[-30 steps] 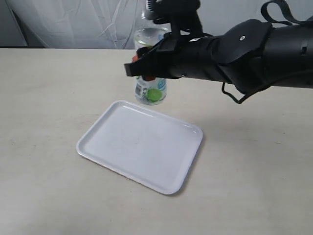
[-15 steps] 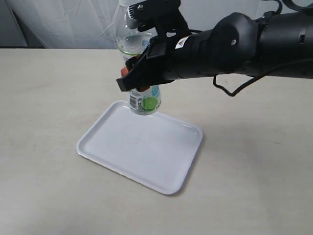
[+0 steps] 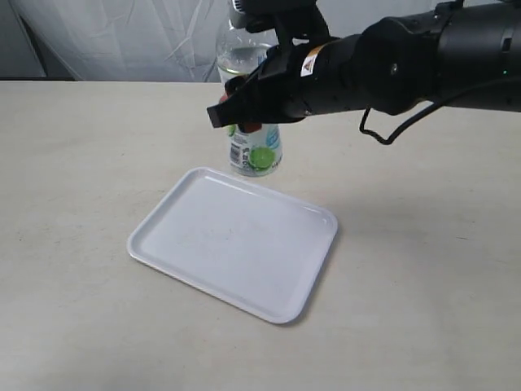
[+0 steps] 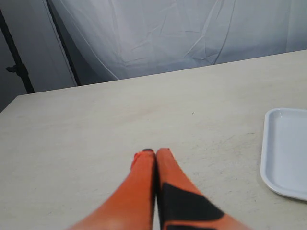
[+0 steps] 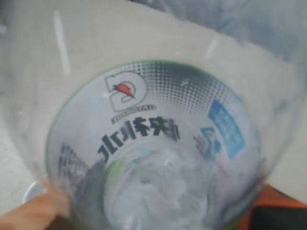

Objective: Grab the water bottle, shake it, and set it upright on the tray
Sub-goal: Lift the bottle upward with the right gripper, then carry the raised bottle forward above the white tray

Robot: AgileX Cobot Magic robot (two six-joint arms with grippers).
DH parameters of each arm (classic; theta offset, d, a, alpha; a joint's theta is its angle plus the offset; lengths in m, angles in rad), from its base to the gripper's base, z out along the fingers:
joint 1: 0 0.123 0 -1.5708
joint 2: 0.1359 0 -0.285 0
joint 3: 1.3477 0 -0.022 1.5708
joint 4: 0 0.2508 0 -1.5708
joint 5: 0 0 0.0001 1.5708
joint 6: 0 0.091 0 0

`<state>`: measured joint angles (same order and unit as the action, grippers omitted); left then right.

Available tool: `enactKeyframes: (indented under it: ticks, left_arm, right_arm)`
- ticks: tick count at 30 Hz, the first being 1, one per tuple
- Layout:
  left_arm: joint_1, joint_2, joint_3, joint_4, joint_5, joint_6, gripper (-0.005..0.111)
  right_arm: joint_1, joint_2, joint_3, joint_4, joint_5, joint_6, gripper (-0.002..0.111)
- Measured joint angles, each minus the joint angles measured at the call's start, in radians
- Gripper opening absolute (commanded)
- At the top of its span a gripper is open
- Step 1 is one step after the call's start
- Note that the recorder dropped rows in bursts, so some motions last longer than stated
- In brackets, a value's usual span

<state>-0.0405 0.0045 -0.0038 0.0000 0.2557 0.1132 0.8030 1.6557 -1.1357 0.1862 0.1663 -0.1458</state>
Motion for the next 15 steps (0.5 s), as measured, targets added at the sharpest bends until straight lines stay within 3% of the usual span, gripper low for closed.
enactKeyframes:
  ticks: [9, 15]
  left_arm:
    - [0.0, 0.0, 0.0, 0.0, 0.0, 0.0, 0.0]
    - [0.0, 0.0, 0.0, 0.0, 0.0, 0.0, 0.0]
  right_arm:
    - [0.048, 0.032, 0.009, -0.019, 0.061, 0.011, -0.001]
    - [0.05, -0.064, -0.09, -0.036, 0.032, 0.011, -0.001]
